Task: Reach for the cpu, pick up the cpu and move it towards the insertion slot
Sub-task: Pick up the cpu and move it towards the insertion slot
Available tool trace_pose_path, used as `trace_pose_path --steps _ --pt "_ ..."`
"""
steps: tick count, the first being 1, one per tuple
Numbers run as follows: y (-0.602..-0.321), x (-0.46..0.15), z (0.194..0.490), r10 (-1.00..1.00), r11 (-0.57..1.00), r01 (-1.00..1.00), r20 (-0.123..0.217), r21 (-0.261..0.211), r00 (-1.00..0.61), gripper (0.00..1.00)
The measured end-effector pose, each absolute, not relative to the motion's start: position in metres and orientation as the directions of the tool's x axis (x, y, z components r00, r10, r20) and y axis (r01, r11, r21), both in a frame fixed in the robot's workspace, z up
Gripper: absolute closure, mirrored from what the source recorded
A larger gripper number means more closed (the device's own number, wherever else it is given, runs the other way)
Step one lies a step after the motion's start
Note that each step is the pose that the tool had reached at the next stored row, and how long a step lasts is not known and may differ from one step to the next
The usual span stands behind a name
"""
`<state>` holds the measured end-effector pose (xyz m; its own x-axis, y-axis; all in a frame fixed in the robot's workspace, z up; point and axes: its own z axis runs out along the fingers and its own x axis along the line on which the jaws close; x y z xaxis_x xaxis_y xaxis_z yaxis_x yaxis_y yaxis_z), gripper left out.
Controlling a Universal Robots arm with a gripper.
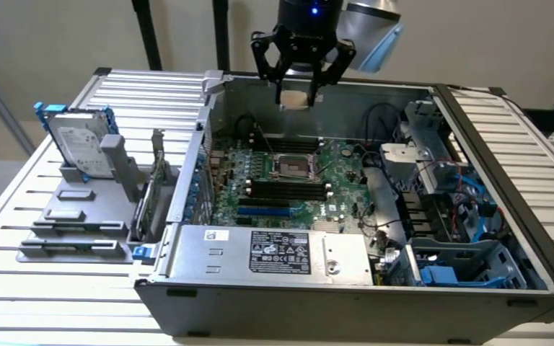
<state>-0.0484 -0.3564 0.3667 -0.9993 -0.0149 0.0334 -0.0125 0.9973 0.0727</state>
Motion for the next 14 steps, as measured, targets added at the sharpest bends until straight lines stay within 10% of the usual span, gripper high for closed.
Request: trace_pose_path --steps 14 --pt "-0.339 -0.028 0.366 -0.008 0.997 -0.006 0.033 0.073 -0.999 0.45"
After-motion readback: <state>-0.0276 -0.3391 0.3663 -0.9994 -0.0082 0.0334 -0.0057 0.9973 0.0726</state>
